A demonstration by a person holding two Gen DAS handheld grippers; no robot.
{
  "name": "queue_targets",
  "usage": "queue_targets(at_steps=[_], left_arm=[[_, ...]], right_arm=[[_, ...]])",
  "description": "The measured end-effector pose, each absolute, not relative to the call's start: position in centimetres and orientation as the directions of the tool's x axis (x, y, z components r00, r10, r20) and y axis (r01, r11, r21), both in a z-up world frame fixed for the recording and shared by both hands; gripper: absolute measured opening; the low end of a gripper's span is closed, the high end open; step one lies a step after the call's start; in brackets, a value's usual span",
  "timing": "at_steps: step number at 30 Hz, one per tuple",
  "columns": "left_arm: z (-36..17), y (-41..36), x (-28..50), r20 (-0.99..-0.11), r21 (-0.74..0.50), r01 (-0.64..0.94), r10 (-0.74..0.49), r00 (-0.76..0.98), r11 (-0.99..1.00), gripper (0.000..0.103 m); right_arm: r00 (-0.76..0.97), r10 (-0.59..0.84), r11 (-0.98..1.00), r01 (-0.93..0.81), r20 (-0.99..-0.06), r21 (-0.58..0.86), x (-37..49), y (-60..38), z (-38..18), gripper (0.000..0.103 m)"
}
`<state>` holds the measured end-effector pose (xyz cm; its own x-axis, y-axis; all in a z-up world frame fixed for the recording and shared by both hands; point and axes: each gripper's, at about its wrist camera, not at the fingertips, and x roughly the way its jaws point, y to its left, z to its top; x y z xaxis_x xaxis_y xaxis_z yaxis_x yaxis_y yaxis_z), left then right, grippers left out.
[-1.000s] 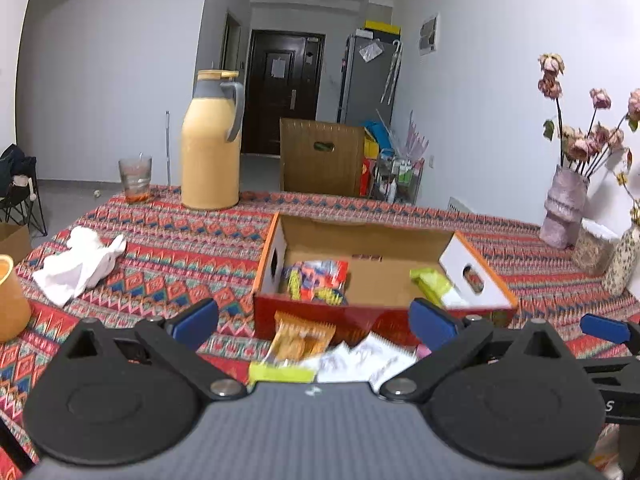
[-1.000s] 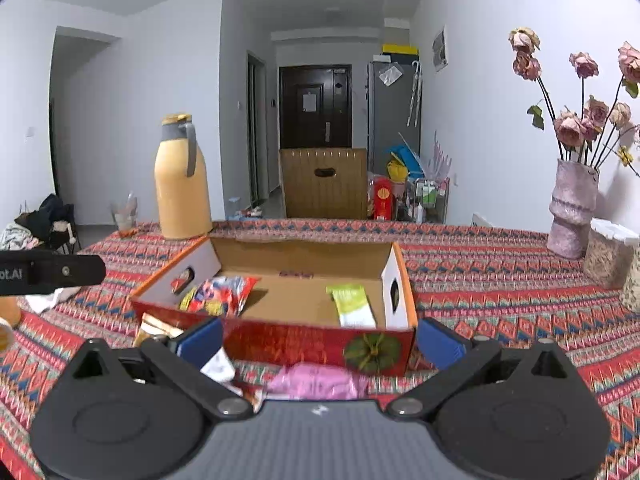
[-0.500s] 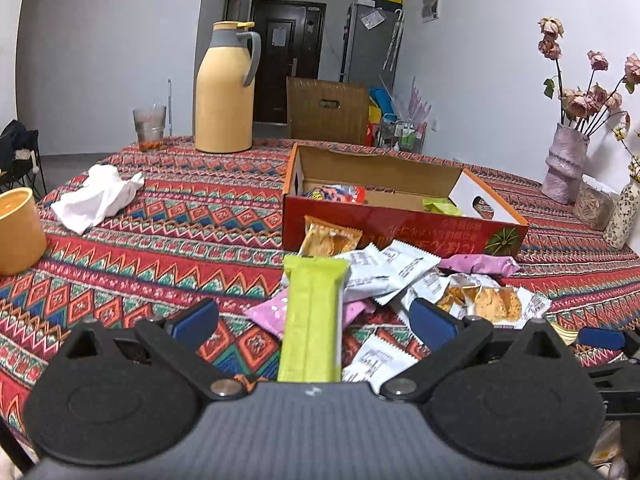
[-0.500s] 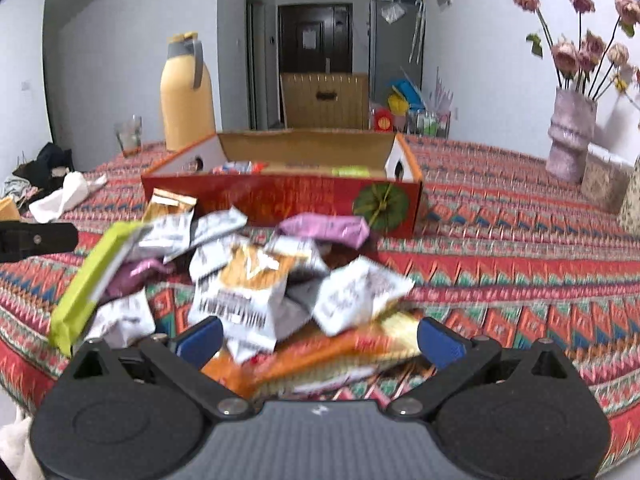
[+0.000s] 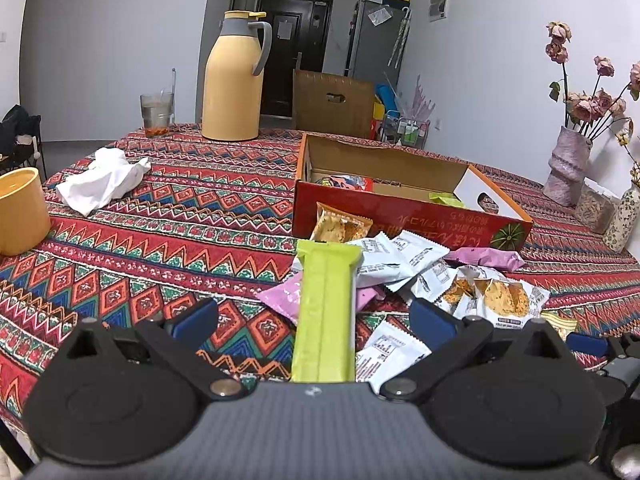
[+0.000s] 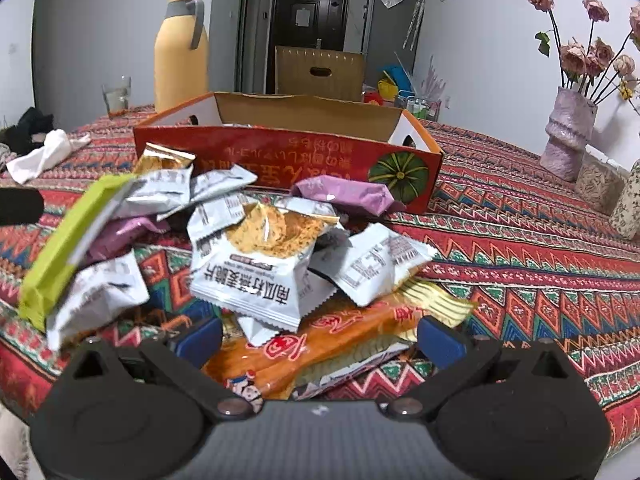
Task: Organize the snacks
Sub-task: 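Grasp the gold-orange bread packet with the right gripper while the left gripper grasps the green bar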
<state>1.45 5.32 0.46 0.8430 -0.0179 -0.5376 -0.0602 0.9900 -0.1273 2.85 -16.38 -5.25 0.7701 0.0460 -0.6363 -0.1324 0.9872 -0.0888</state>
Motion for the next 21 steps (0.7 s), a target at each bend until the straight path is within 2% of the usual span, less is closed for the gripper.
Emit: queue_targets(at_steps=[21], left_arm=[[0.0, 4.6, 1.6, -0.552, -0.119, -0.063, -0.014, 0.834, 0.991, 0.103]], right_arm=[[0.77, -0.073, 0.99, -0.019, -0.634, -0.137, 4.0, -24.3, -5.3, 0.103]])
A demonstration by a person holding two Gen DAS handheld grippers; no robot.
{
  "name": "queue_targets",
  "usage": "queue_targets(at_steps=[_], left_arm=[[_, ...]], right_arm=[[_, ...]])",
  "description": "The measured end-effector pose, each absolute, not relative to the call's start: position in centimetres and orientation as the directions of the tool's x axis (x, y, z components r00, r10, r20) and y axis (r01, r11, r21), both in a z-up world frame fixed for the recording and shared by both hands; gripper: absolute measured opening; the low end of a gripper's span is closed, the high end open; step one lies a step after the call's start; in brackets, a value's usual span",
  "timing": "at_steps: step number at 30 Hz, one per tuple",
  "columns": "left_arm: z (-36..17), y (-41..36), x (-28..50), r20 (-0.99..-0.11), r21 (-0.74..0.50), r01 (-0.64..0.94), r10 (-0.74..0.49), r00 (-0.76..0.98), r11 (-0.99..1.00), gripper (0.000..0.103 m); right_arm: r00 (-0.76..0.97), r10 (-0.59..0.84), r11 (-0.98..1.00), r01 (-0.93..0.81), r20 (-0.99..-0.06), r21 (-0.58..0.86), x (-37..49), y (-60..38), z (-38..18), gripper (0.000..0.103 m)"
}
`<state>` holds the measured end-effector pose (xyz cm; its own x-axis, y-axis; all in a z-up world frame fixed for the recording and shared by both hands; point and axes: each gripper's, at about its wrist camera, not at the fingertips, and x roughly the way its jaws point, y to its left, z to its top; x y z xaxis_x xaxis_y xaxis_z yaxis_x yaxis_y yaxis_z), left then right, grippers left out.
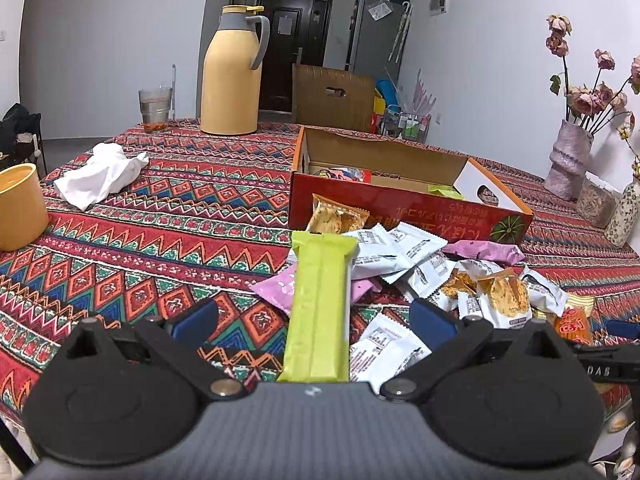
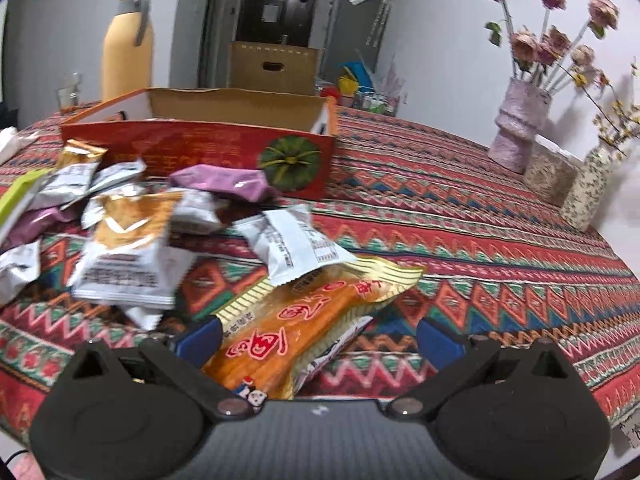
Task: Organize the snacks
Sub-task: 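Grasp the gold-orange bread packet with the right gripper while the left gripper grasps the green bar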
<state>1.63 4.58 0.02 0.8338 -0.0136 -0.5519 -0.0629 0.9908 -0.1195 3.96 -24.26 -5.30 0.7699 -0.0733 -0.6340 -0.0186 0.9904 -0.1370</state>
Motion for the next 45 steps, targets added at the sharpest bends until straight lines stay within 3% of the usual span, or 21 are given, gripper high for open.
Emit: queue_targets(at_steps=[10, 18, 22, 27, 32, 45], left_arm=[[-0.2, 4.4, 1.8, -0.558, -0.115, -0.064, -0.011, 0.83, 0.991, 0.103], [-0.4, 4.4, 2.1, -0.566, -0.118, -0.064, -0.014, 0.824, 0.991, 0.103], [-0.4, 4.5, 2.1, -0.568, -0.12, -0.069, -0.011, 0.823, 0.99, 0.103], [-0.3, 4.4, 2.1, -0.568, -0.117, -0.069, -0.01, 0.823, 0.991, 0.103], [-0.3, 4.2, 2.3, -0.571, -0.112, -0.07, -0.006, 0.821, 0.991, 0.103], [-0.7, 4.1, 3.1, -0.589, -0.097, -0.081, 0.008, 0.808, 0.992, 0.103]], right_arm=[[0.759, -0.038, 0.999, 0.028, -0.65, -0.026, 5.2, -23.6, -6.3, 0.1], [0.773, 0.015, 1.0, -0.005, -0.634, 0.017, 4.2, -24.6, -6.0, 0.067], [0.774, 0.028, 0.999, -0.013, -0.633, 0.029, 3.9, -25.9, -5.9, 0.057], [0.791, 0.023, 0.999, -0.003, -0.611, 0.034, 3.4, -26.7, -5.4, 0.032], [0.82, 0.016, 0.999, 0.011, -0.571, 0.045, 2.8, -27.4, -4.5, 0.015], [0.888, 0.016, 0.999, 0.008, -0.459, 0.05, 1.9, -28.3, -1.6, 0.014]])
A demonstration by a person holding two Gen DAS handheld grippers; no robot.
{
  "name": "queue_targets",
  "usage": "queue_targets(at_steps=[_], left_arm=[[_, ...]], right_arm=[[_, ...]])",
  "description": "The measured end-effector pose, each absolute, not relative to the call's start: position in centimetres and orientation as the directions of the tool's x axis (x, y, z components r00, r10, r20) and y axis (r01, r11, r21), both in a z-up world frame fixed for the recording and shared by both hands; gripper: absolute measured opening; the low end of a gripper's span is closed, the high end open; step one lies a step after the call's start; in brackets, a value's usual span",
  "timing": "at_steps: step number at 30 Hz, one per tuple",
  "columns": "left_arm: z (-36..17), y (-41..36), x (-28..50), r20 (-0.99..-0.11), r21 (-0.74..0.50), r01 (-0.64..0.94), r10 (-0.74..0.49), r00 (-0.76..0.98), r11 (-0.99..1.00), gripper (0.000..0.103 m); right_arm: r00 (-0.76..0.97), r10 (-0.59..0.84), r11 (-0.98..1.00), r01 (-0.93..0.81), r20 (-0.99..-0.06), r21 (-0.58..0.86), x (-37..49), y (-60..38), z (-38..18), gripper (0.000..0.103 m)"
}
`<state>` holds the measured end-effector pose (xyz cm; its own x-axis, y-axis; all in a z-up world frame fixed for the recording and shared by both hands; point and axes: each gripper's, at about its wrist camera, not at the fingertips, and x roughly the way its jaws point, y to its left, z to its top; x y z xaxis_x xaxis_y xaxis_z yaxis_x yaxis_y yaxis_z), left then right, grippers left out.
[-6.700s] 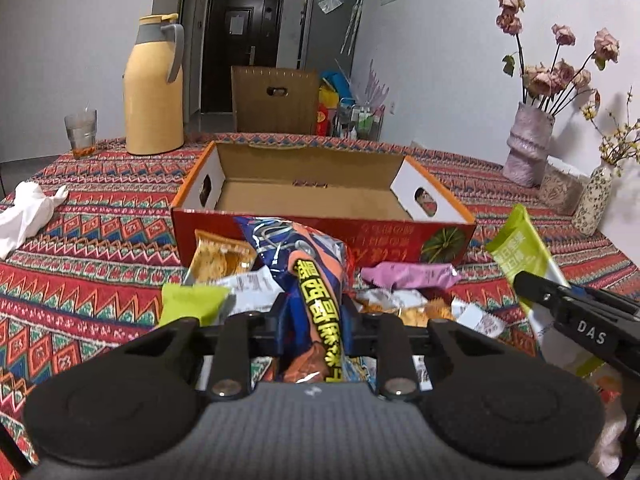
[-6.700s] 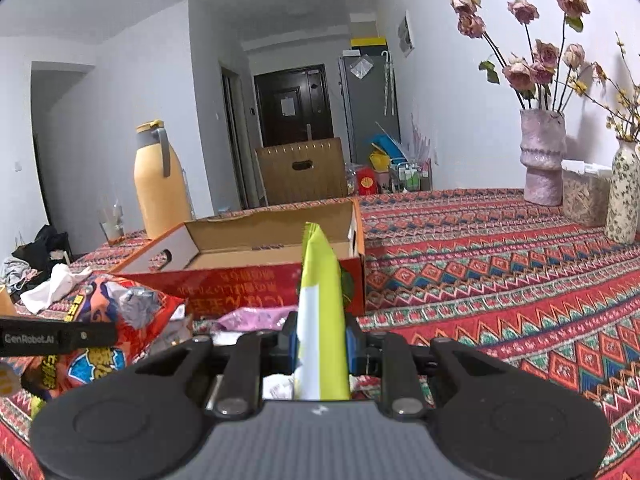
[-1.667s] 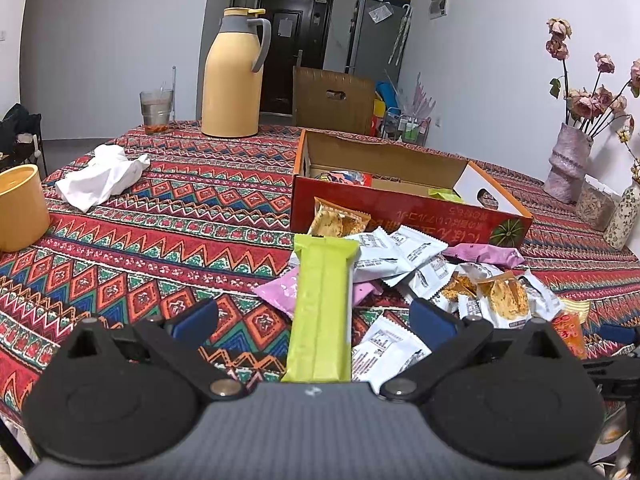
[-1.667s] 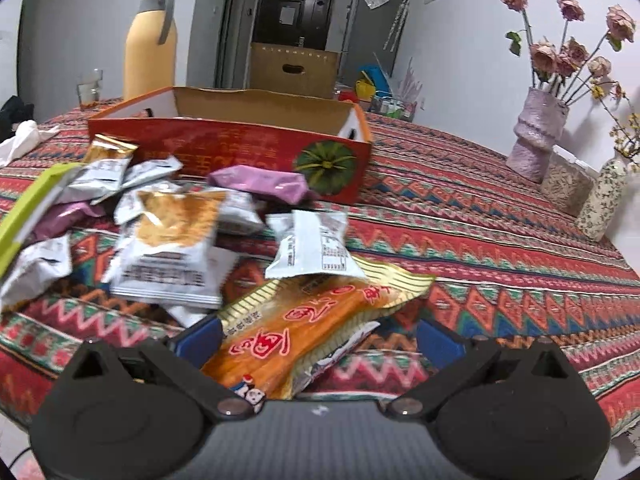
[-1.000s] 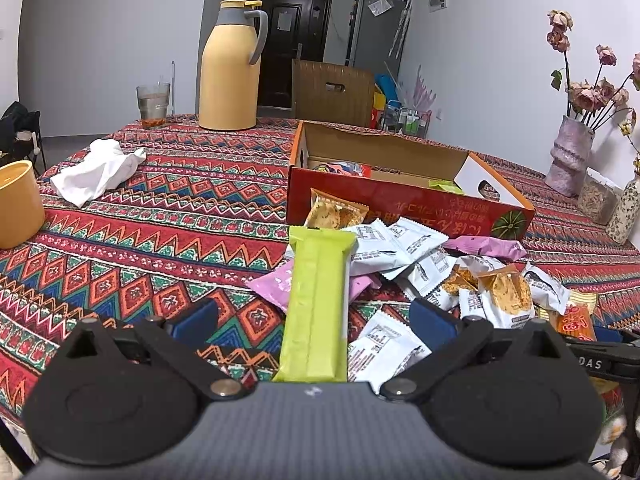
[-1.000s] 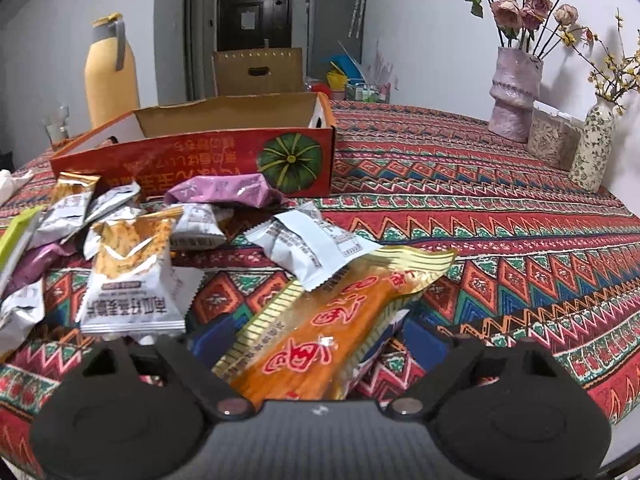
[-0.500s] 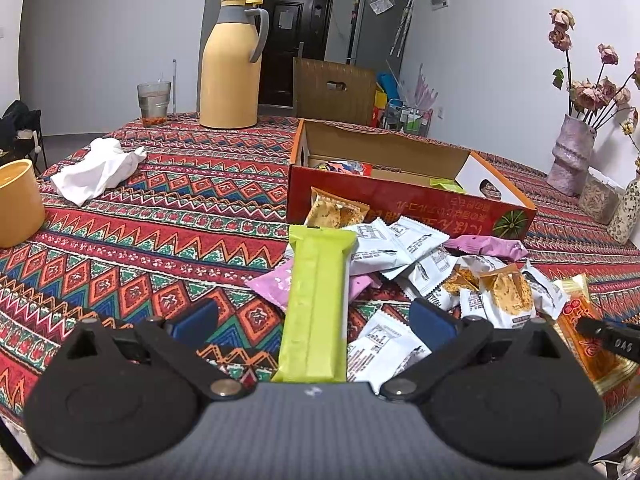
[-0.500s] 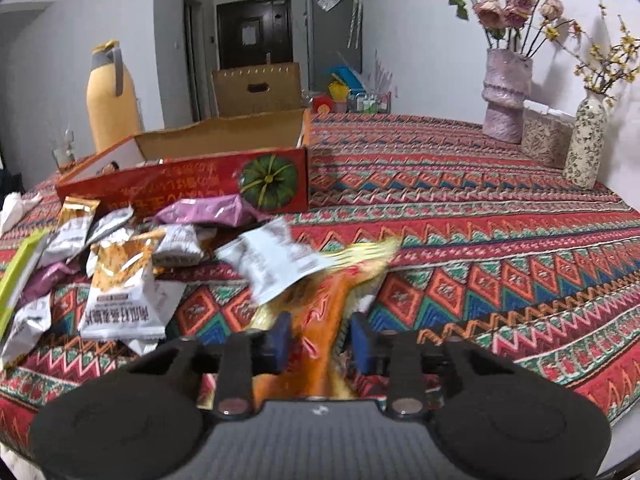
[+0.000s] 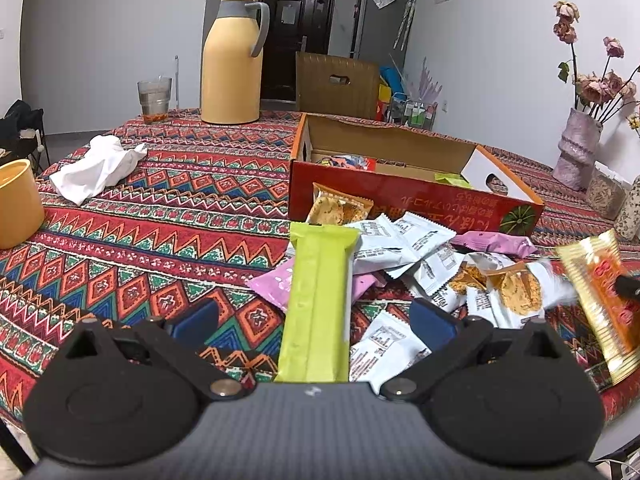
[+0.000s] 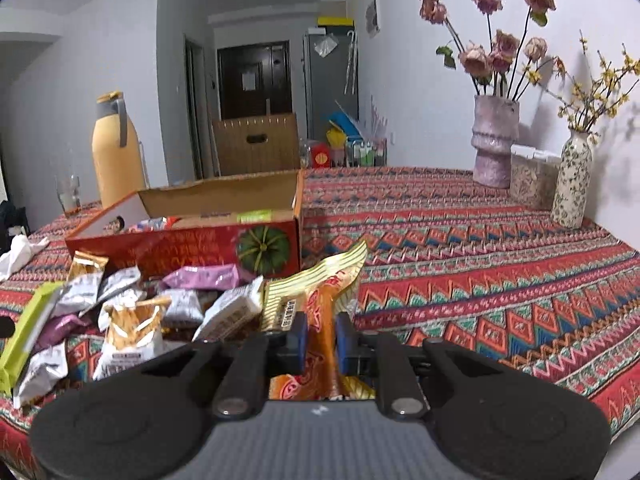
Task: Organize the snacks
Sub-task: 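Grasp the gold-orange bread packet with the right gripper while the left gripper grasps the green bar, then lift the bread packet and green bar and carry both over the box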
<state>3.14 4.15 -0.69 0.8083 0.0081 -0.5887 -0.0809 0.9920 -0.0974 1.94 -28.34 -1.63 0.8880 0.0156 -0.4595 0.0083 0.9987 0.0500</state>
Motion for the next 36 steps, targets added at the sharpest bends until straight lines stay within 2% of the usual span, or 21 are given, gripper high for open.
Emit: queue_targets(at_steps=[5, 8, 14, 15, 19, 36], left_arm=[[-1.6, 4.4, 4.1, -0.6, -0.082, -0.105, 0.035, 0.799, 0.991, 0.102], [-2.0, 4.5, 4.8, -0.608, -0.075, -0.109, 0.042, 0.793, 0.991, 0.096], [-2.8, 3.9, 6.1, -0.634, -0.066, -0.078, 0.018, 0.773, 0.995, 0.05], [-3.0, 3.8, 6.2, -0.639, -0.072, -0.065, 0.004, 0.769, 0.995, 0.039], [-3.0, 4.1, 5.9, -0.623, -0.094, -0.062, -0.01, 0.782, 0.994, 0.036], [1.3, 3.0, 5.7, -0.538, -0.087, -0.005, -0.043, 0.842, 0.996, 0.036]], right_arm=[[0.904, 0.021, 0.998, 0.004, -0.426, 0.057, 2.1, -28.6, -0.5, 0.014], [0.91, 0.036, 0.998, -0.01, -0.412, 0.066, 2.3, -28.4, -0.1, 0.014], [0.909, 0.066, 0.996, -0.036, -0.411, 0.081, 2.9, -27.6, -0.2, 0.014], [0.909, 0.071, 0.996, -0.04, -0.411, 0.083, 2.9, -27.5, -0.2, 0.014], [0.906, 0.082, 0.995, -0.05, -0.415, 0.087, 3.1, -27.2, -0.3, 0.014], [0.919, 0.113, 0.992, -0.081, -0.377, 0.099, 3.7, -26.2, 1.1, 0.014]])
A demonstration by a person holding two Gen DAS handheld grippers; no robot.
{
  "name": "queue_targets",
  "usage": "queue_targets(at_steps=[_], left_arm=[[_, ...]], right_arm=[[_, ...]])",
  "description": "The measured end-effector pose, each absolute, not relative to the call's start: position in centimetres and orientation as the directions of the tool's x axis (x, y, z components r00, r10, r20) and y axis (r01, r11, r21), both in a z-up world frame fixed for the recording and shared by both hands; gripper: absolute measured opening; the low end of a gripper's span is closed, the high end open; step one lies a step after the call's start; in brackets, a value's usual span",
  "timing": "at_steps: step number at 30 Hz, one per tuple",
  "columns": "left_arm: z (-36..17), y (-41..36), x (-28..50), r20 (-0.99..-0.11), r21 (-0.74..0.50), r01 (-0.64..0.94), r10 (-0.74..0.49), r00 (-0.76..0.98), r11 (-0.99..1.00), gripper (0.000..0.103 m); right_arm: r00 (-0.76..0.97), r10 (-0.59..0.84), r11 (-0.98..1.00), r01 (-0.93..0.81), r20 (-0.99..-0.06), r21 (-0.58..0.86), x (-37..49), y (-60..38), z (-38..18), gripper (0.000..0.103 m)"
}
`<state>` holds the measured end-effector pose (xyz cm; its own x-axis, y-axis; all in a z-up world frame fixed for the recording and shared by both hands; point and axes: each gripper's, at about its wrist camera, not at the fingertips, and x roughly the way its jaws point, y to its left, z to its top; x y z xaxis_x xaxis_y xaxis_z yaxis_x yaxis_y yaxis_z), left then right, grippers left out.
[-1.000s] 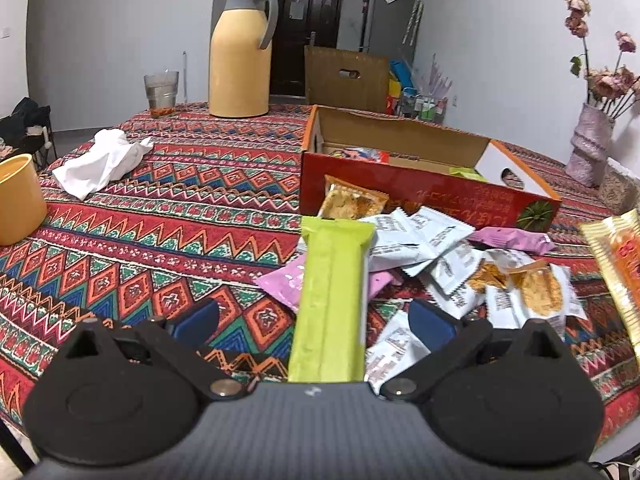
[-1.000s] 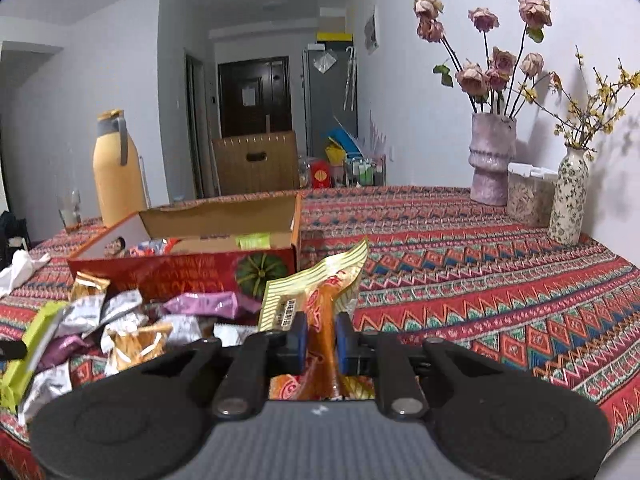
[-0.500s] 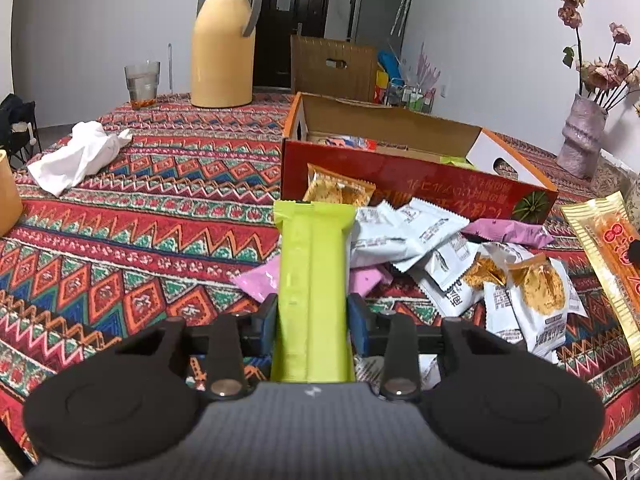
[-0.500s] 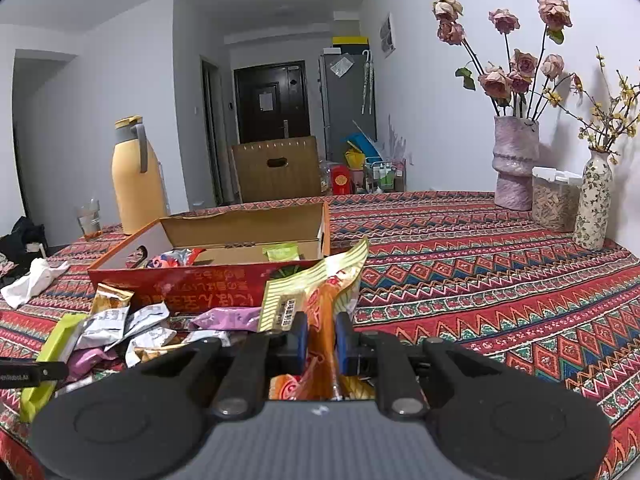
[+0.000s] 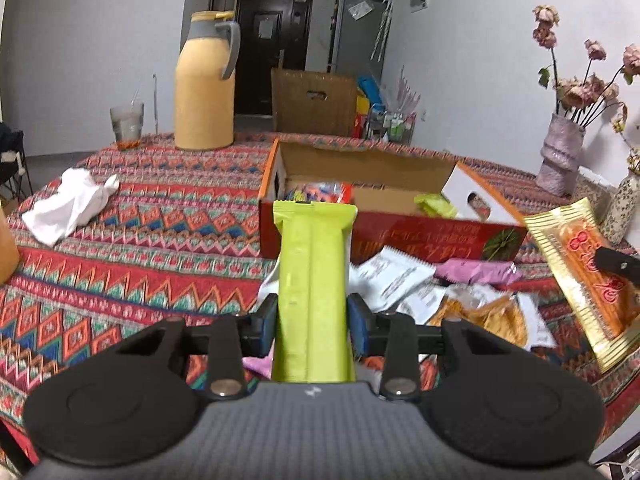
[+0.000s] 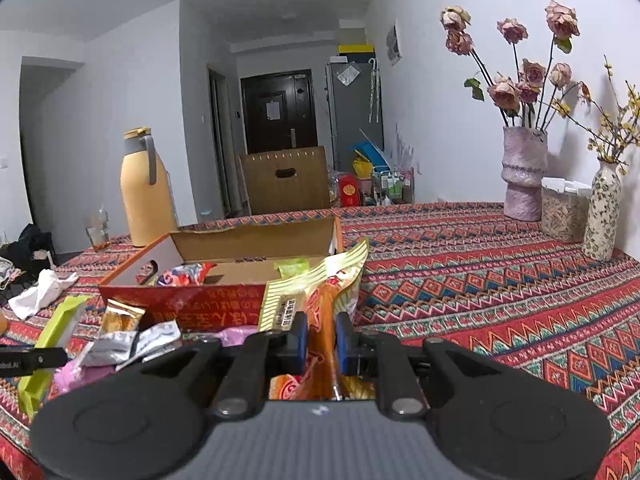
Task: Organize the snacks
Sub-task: 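Lift the bread packet and green bar and carry both over the box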
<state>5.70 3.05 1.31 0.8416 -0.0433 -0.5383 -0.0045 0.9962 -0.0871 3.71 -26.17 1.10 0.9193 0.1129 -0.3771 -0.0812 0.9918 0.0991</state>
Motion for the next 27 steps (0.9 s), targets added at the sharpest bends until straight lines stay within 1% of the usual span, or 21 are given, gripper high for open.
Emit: queue_targets(at_steps=[13, 22, 27], left_arm=[[5.5, 1.3, 9.2, -0.455, -0.066, 0.035, -0.061, 0.888, 0.997, 0.037], [8.1, 0.0, 13.3, -0.405, -0.039, 0.049, -0.061, 0.912, 0.998, 0.037], [8.7, -0.4, 15.8, -0.392, -0.046, 0.048, -0.062, 0.918, 0.998, 0.037]], right_arm=[[0.93, 0.167, 0.984, -0.138, -0.326, 0.111, 7.3, -24.2, 3.4, 0.014], [0.934, 0.202, 0.977, -0.174, -0.295, 0.121, 11.7, -22.8, 5.1, 0.014], [0.934, 0.215, 0.974, -0.185, -0.285, 0.129, 14.6, -22.1, 5.8, 0.014]])
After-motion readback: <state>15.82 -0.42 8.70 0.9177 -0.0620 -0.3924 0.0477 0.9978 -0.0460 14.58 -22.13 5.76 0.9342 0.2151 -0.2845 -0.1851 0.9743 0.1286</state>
